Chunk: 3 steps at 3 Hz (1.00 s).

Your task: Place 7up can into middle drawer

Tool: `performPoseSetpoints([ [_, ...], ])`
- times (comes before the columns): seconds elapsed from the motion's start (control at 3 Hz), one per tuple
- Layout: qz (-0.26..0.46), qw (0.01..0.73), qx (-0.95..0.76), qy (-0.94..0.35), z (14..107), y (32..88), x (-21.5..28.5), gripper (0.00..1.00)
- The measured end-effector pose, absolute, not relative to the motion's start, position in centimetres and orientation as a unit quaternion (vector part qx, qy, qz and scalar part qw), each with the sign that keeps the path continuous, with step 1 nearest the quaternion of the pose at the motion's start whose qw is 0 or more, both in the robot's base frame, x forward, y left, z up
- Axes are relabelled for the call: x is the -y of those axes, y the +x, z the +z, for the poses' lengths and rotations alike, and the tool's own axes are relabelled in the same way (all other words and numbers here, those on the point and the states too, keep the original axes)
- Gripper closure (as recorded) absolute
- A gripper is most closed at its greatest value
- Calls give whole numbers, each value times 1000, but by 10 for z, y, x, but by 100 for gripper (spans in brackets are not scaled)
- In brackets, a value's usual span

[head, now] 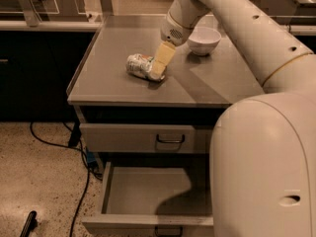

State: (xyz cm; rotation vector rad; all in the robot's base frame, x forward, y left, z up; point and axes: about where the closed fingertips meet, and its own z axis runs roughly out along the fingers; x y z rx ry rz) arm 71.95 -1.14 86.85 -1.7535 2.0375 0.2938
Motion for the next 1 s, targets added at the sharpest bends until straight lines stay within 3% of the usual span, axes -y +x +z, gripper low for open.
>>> performPoseSetpoints([
  [1.0, 149, 219, -766, -586, 838, 725, -1, 0],
])
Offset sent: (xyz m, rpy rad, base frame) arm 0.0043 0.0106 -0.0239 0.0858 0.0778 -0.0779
